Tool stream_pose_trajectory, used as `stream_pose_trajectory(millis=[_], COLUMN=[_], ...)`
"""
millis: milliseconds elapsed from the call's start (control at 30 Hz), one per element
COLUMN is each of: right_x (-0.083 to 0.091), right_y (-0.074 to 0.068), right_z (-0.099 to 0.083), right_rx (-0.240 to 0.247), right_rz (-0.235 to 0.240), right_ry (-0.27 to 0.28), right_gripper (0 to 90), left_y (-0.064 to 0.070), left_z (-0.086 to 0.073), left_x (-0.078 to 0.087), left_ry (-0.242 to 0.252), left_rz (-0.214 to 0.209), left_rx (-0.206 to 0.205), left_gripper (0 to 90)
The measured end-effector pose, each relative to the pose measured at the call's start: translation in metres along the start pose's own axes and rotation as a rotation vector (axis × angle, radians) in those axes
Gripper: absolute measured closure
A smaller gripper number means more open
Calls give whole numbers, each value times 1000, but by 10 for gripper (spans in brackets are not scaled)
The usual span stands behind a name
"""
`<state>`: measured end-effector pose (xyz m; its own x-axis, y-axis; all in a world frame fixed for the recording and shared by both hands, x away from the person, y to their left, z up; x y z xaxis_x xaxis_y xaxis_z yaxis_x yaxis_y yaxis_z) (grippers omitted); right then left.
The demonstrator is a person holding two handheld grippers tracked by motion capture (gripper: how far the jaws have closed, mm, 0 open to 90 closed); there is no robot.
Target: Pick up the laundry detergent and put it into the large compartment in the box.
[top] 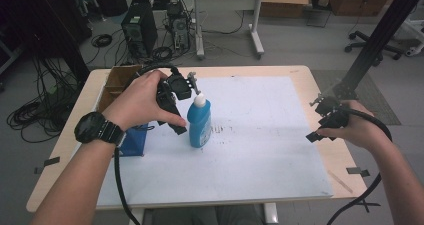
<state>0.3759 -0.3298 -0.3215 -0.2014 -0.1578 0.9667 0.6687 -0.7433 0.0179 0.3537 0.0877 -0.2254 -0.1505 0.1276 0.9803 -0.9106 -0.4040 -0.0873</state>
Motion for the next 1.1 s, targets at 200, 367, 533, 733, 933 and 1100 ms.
stream_pose_trajectory(millis=[200, 367, 533, 733, 933, 1100], right_x=[1, 2, 4, 5, 4, 4], right_y=[-1, -1, -1, 1, 1, 2], right_z=[-1, -1, -3, -2, -2, -3], right_rx=[2, 1, 0, 1, 1, 3], right_rz=[3, 2, 0, -2, 2, 1], right_ry=[3, 7, 6, 9, 14, 13], right_gripper=[218, 218, 218, 218, 217, 217], left_y=[3, 3, 2, 0, -2, -6], left_z=[4, 7, 13, 21, 28, 34], left_x=[3, 4, 7, 8, 6, 6], left_ry=[0, 0, 0, 10, 4, 5], left_rz=[6, 12, 27, 48, 59, 71], left_rx=[-6, 0, 29, 66, 116, 171], left_gripper=[124, 127, 129, 131, 132, 136])
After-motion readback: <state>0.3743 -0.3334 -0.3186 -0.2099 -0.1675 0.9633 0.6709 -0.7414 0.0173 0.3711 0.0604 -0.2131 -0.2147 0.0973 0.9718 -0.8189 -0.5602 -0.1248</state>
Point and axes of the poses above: each handheld gripper's, and its own axes: x roughly backward along the jaws, z roughly out of its top, y roughly to its right, the point moved 1 cm from there along -x, roughly forward along the jaws, and after that the axes turned 2 degrees about -x, right-handed, at the moved point
